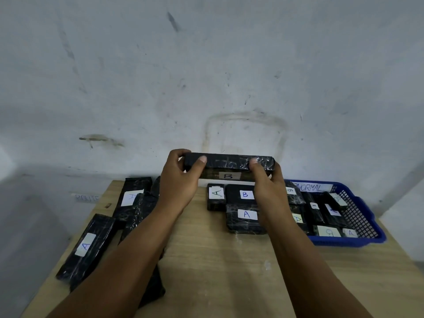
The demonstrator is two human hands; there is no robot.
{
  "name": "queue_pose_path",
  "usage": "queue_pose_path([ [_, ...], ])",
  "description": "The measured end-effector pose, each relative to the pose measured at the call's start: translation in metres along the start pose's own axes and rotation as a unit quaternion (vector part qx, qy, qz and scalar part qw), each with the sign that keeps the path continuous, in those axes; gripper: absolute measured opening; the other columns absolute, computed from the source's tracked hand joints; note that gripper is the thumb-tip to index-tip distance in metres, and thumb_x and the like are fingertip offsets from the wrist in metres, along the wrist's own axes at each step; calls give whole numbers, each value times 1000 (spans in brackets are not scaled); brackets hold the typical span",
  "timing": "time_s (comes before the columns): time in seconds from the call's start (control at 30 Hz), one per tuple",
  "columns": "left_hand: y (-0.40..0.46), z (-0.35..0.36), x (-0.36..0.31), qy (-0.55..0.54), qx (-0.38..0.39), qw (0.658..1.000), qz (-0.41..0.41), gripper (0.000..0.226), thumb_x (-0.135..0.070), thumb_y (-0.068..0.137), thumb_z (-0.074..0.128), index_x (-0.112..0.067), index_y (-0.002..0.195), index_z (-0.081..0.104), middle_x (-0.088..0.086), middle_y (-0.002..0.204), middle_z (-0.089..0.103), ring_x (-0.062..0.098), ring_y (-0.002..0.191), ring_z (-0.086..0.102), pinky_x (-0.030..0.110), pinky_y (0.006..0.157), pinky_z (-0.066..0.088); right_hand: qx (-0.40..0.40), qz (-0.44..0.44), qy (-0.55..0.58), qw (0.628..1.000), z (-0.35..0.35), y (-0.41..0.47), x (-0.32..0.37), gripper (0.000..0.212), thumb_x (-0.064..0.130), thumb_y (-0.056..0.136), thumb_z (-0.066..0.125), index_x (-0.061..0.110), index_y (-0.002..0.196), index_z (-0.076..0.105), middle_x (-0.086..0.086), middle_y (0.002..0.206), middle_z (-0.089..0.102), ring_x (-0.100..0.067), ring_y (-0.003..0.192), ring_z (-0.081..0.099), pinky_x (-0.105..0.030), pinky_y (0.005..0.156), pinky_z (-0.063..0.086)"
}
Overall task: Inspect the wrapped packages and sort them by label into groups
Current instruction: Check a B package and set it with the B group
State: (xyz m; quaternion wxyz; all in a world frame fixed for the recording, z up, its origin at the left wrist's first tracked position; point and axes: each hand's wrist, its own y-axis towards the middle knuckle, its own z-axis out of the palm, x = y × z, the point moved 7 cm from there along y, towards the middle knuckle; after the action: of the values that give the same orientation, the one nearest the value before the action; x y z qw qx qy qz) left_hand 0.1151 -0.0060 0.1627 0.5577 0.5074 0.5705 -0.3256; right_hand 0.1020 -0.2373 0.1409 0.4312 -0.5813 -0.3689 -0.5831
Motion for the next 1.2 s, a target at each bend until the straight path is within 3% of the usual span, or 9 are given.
queue_pose_path([
  [0.13,-1,-3,4,-5,-10,1000,9,24,-38,93,71,-25,111,60,-5,96,76,10,90,71,32,80,54,17,-11,-14,1000,0,1,8,34,53,94,69,39,124,59,8,106,72,-15,100,71,-37,77,60],
  [0.3,-1,-3,-7,-28,19,999,26,24,-36,93,72,-24,112,63,-7,96,76,4,81,69,27,72,51,-4,-27,29,999,-2,-3,11,61,64,71,83,37,122,61,3,110,75,-20,105,73,-48,95,60],
  [0.47,-3,-1,1,-81,58,984,-147,34,-57,98,53,-27,102,70,-12,97,72,8,88,71,29,75,47,4,-64,40,997,-1,-4,14,58,52,82,83,40,132,57,5,113,72,-13,103,69,-41,93,57],
  [0.57,-5,0,14,-131,91,960,-228,18,-44,93,63,-28,89,71,-3,93,74,14,83,70,37,83,45,17,-64,39,997,0,-4,14,85,52,77,86,38,150,46,3,127,71,-14,121,67,-38,104,53],
  [0.67,-5,3,19,-155,114,953,-235,3,-18,88,70,-21,88,72,3,92,71,18,83,66,34,77,47,27,-43,79,996,1,-3,14,84,33,92,78,26,161,31,-3,136,66,-13,122,66,-39,111,50],
  [0.83,-9,16,21,-198,98,950,-220,40,5,79,77,-19,109,67,-4,77,77,6,61,70,28,67,45,53,17,129,990,19,-12,6,98,31,92,77,24,166,14,-6,124,72,-20,115,72,-43,107,53],
  [0.9,-11,20,23,-210,88,951,-210,49,5,76,81,-15,116,63,-2,81,79,10,69,72,29,68,46,92,29,96,991,30,-20,-1,105,31,88,81,25,166,11,-6,125,72,-21,115,71,-41,102,56],
  [1.07,-17,29,30,-223,76,950,-204,52,-8,75,88,-13,117,58,8,103,78,21,92,77,33,76,55,131,9,53,990,41,-27,-1,46,12,97,72,29,137,57,-8,103,81,-29,101,77,-46,85,63],
  [1.2,-14,26,32,-183,95,953,-220,24,-27,84,81,-21,103,68,-7,89,77,14,92,71,35,80,46,131,-14,28,991,35,-23,4,39,5,99,66,33,126,63,-10,96,81,-30,94,78,-50,86,64],
])
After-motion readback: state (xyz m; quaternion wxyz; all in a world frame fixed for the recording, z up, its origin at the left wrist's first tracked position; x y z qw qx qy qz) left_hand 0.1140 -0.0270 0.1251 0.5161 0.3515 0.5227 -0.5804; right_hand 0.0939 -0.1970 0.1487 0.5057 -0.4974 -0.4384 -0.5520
